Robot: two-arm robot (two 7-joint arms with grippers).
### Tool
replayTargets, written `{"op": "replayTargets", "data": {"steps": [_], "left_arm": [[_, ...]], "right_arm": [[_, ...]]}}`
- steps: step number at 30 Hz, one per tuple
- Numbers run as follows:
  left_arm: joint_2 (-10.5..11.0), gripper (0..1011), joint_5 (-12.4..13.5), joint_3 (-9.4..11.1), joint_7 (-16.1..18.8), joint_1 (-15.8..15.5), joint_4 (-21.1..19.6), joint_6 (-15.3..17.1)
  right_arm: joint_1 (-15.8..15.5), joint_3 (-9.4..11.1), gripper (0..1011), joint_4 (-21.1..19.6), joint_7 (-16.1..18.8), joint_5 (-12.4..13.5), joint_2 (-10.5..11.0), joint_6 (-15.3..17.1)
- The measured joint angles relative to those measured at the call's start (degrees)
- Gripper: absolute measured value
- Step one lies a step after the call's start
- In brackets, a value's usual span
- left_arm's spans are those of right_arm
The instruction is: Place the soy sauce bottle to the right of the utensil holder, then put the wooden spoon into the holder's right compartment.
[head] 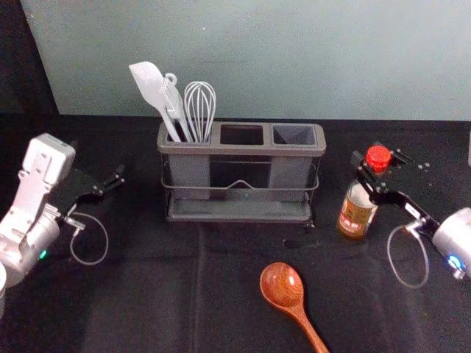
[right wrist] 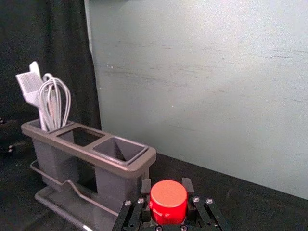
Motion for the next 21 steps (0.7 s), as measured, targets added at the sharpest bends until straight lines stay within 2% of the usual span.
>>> {"op": "replayTargets", "data": {"steps": [12,21], "left_arm": [[0.00,1005,0.00,0.00,0.00,0.00,0.00,0.00],[0.00,1005,0.00,0.00,0.00,0.00,0.00,0.00]], "right_arm": [[5.13,-1.11,383,6.21,0.79,-1.35,-3.88,-1.13],[7.42,-0.88,382,10.30,1.92,-0.02,-5.93,-2.09]]}}
